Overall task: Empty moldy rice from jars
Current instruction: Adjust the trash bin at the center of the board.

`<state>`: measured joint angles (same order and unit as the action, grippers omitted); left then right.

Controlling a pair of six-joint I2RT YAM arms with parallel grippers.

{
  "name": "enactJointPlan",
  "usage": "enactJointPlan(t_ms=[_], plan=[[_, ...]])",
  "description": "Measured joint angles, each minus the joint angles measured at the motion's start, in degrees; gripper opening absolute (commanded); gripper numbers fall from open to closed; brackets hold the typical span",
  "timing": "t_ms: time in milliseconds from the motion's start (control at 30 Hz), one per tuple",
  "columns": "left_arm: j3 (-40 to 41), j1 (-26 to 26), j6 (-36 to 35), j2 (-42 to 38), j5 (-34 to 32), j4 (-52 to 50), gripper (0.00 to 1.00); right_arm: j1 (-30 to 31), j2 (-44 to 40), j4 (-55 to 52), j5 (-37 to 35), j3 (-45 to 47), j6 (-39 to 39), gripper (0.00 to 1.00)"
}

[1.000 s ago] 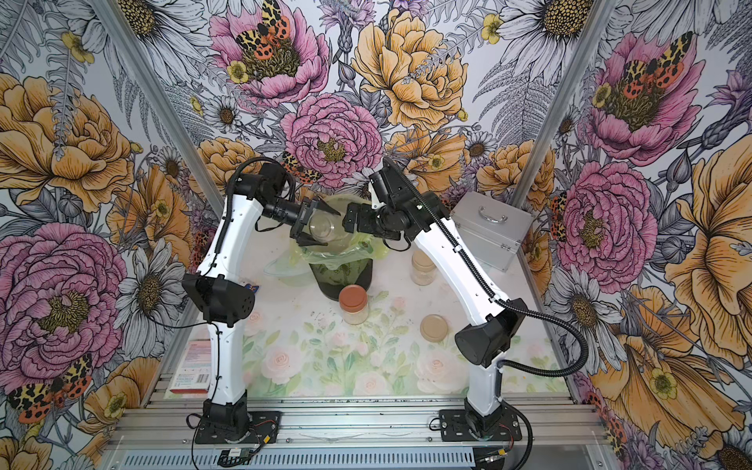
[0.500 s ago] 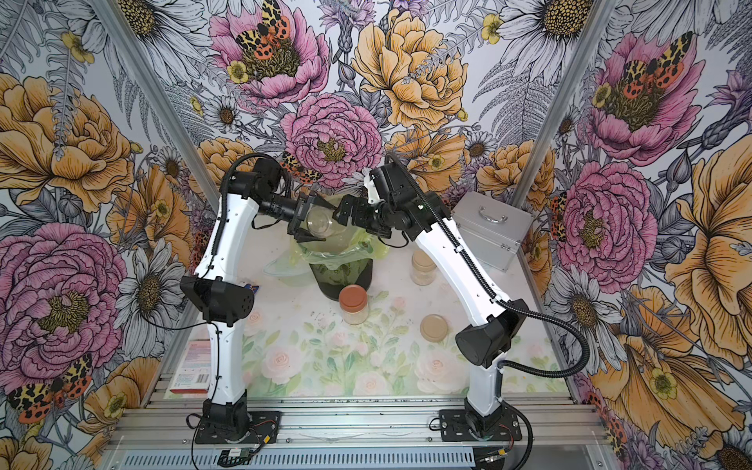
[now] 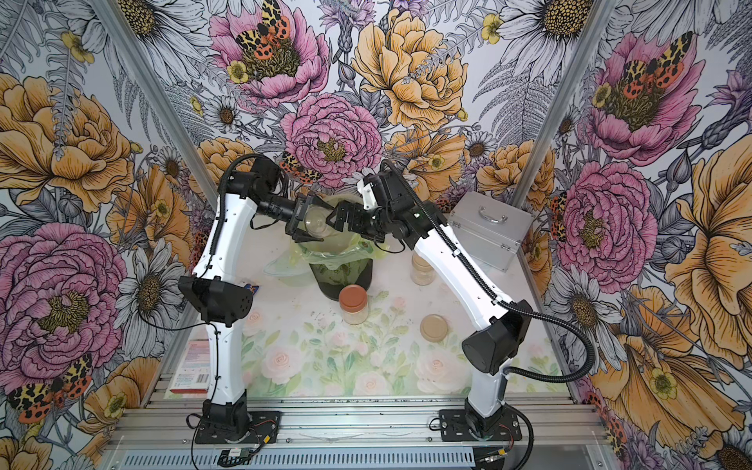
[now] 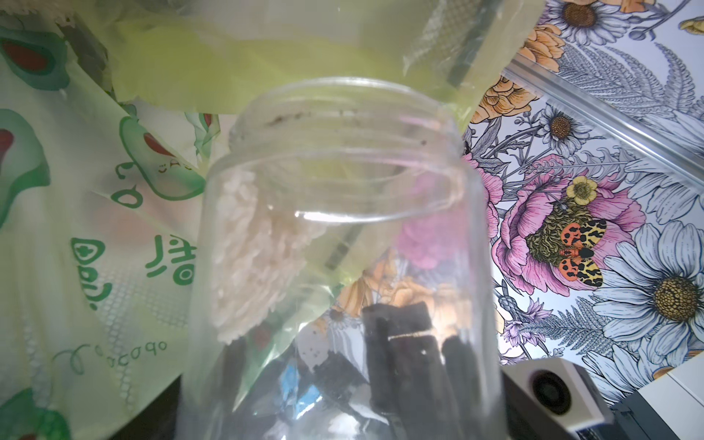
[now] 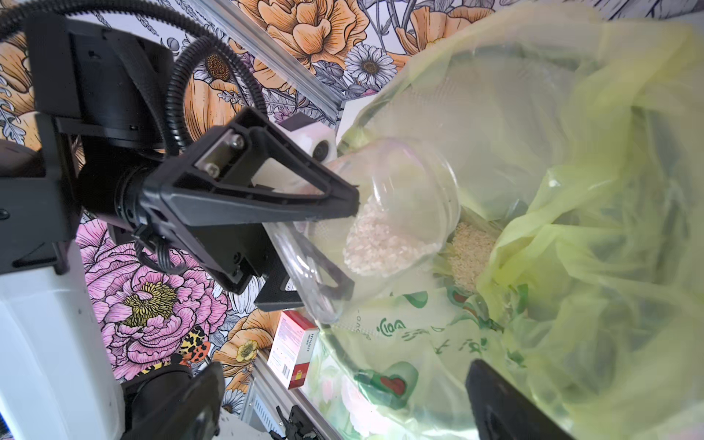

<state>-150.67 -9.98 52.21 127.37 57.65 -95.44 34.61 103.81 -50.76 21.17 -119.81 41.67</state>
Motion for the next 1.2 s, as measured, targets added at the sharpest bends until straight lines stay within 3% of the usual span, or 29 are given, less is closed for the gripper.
enactJointPlan(t_ms=[233, 367, 533, 633, 733, 1200], plan=[[-4.68, -0.68, 3.37, -0.46, 0.24, 0.96, 0.00, 0.33, -1.57, 0.66, -0.48, 0.04, -1.97, 1.00], [1.97, -1.01, 2.29, -3.30, 0.44, 0.92, 0.00, 0.37, -1.77, 1.66, -0.55, 0.04, -1.40, 1.00], [-7.41, -0.94, 4.81, 0.87, 0.44, 1.25, 0.00, 0.35, -1.66, 1.84, -0.52, -0.96, 0.57, 1.00], [-4.72, -0.74, 3.72, -1.57, 0.48, 2.49, 0.00, 0.31, -1.44, 2.23, -0.52, -2.95, 2.73, 1.00], [1.57, -0.90, 2.23, -4.28, 0.31, 2.27, 0.00, -0.15, -1.44, 3.23, -0.48, -3.76, 5.64, 1.00], [1.68, 0.52, 1.20, -4.11, 0.07, 2.69, 0.00, -4.63, -0.55, 8.55, 4.04, -0.96, 32.22, 1.00]])
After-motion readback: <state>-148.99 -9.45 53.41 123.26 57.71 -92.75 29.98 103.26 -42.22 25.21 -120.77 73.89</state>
